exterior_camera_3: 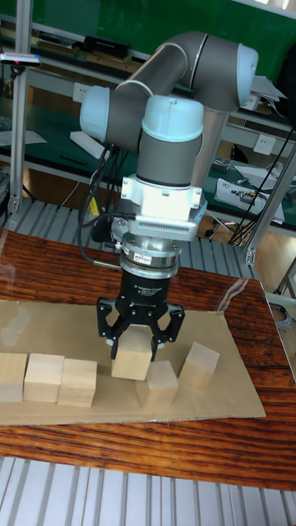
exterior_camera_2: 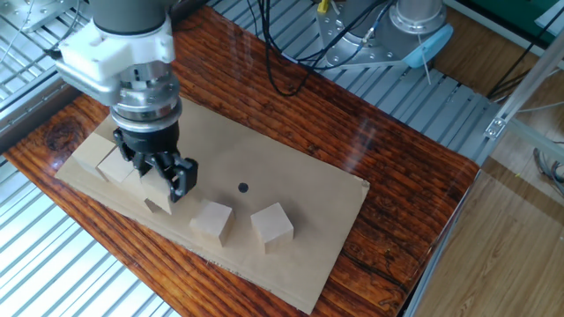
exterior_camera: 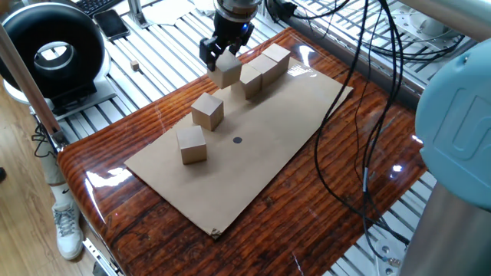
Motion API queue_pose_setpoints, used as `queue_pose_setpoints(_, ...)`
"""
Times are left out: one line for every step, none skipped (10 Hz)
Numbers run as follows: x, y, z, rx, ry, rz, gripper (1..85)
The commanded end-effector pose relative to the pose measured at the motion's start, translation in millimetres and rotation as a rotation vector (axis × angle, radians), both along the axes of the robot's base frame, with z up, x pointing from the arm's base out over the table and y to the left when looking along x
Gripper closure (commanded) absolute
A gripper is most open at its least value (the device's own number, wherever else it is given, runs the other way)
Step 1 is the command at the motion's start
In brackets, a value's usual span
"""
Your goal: Stack the blocks into a pyramid shape
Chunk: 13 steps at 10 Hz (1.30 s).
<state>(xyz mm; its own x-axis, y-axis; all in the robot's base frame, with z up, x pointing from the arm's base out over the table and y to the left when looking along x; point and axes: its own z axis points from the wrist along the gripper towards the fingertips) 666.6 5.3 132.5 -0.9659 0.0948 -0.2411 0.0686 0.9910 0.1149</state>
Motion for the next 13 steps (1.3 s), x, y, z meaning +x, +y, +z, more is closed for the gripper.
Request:
queue_pose_setpoints(14.8,1,5.9,0.075,-0.033,-0.224,84.7)
queue_pose_setpoints(17.5,-2,6.5,0.067,-0.044,-0.234,84.7)
queue_pose_setpoints(18.3,-33,-0.3,-0.022,-0.044,-0.16,84.7)
queue_pose_setpoints(14.2,-68,-1.9,-0.074,-0.006,-0.122,84.7)
queue_pose_setpoints(14.0,-95,1.4,-0.103,0.017,-0.09,84.7)
queue_pose_setpoints(14.1,-114,5.0,-0.111,0.038,-0.061,84.7)
queue_pose_setpoints(11.8,-126,4.7,-0.129,0.05,-0.023,84.7)
queue_pose_setpoints(7.3,-137,4.6,-0.166,0.063,0.031,84.7)
queue_pose_setpoints(4.4,-153,6.8,-0.233,0.073,0.142,84.7)
queue_pose_setpoints(1.2,-161,6.1,-0.27,0.088,0.244,84.7)
queue_pose_setpoints(-0.3,-168,3.9,-0.289,0.094,0.293,84.7)
queue_pose_setpoints(0.2,-177,1.5,-0.302,0.083,0.331,84.7)
queue_pose_setpoints(3.8,-183,-1.9,-0.296,0.053,0.359,84.7)
